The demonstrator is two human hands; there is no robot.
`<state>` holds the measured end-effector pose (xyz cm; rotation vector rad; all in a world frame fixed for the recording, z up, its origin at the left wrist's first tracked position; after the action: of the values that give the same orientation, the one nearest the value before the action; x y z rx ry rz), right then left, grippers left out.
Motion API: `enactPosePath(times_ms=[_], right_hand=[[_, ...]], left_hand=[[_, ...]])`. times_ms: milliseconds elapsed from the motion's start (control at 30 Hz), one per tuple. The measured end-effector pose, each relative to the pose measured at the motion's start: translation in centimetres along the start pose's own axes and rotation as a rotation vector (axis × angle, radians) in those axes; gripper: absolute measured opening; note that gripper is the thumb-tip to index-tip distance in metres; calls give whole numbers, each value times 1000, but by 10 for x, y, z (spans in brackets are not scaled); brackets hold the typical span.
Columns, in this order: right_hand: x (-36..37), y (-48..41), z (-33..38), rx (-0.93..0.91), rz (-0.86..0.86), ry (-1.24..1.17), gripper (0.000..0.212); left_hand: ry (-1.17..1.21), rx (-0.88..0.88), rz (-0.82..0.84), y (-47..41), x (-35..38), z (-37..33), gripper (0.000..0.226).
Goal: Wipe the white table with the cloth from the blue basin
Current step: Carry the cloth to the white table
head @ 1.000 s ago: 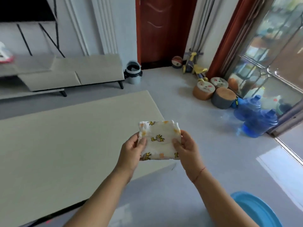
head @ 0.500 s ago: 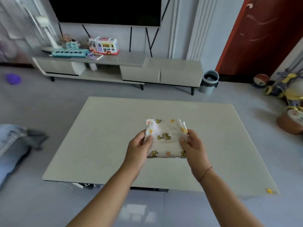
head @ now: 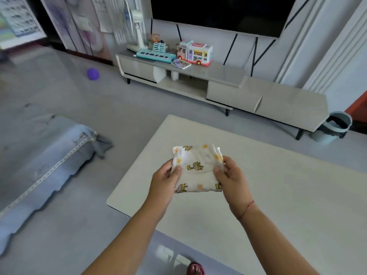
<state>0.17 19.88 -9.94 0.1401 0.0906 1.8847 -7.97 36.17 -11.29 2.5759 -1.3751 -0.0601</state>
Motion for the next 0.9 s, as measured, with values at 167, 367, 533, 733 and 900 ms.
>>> enactPosePath(times_ms=[167, 367, 533, 733, 900], right_hand=[[54, -53, -7, 27, 81, 13, 26], [110, -96, -27, 69, 100, 16, 24], [156, -116, -58, 120, 22, 13, 27], [212, -111, -131, 227, -143, -66, 30], [247, -98, -221, 309, -248, 4, 32]], left_hand=[[-8, 4, -31, -54, -38, -11, 24], [4, -28, -40, -110, -84, 0, 26], [-109, -51, 38, -162, -125, 22, 27], [-367, -18, 197, -217, -183, 61, 29], [-539, 15, 294, -243, -224, 128, 22]])
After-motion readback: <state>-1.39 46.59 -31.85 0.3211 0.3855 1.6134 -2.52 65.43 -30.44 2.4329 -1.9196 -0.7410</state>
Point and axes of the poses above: each hand's wrist, its own y-axis away from the middle knuckle, its own x-axis out of the palm, z = x × y, the point moved 9 cm from there along -y, towards the middle knuckle, and after that the axes turned 4 degrees about -z, right-handed, at the moved point
